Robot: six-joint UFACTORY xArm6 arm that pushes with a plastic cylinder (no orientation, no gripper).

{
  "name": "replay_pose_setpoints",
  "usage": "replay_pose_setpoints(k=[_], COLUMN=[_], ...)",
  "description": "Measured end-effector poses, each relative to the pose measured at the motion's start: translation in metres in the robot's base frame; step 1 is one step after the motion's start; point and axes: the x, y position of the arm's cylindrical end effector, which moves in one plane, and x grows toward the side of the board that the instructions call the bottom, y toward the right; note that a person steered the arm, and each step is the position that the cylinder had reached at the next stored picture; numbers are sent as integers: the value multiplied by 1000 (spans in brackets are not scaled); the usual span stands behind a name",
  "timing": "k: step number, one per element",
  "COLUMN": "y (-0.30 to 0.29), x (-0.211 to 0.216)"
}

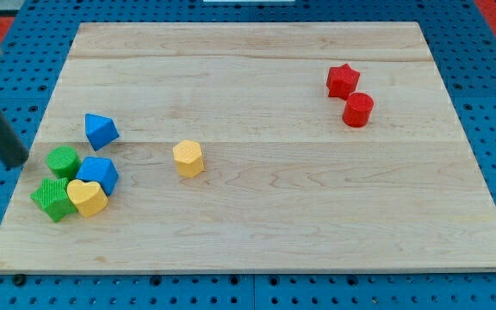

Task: Side the green circle towards the top right

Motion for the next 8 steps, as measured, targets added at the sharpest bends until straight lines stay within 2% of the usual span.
replay_pose_setpoints(k=[1,3,6,8], y=[25,130,168,281], x=[6,-8,-103,-158])
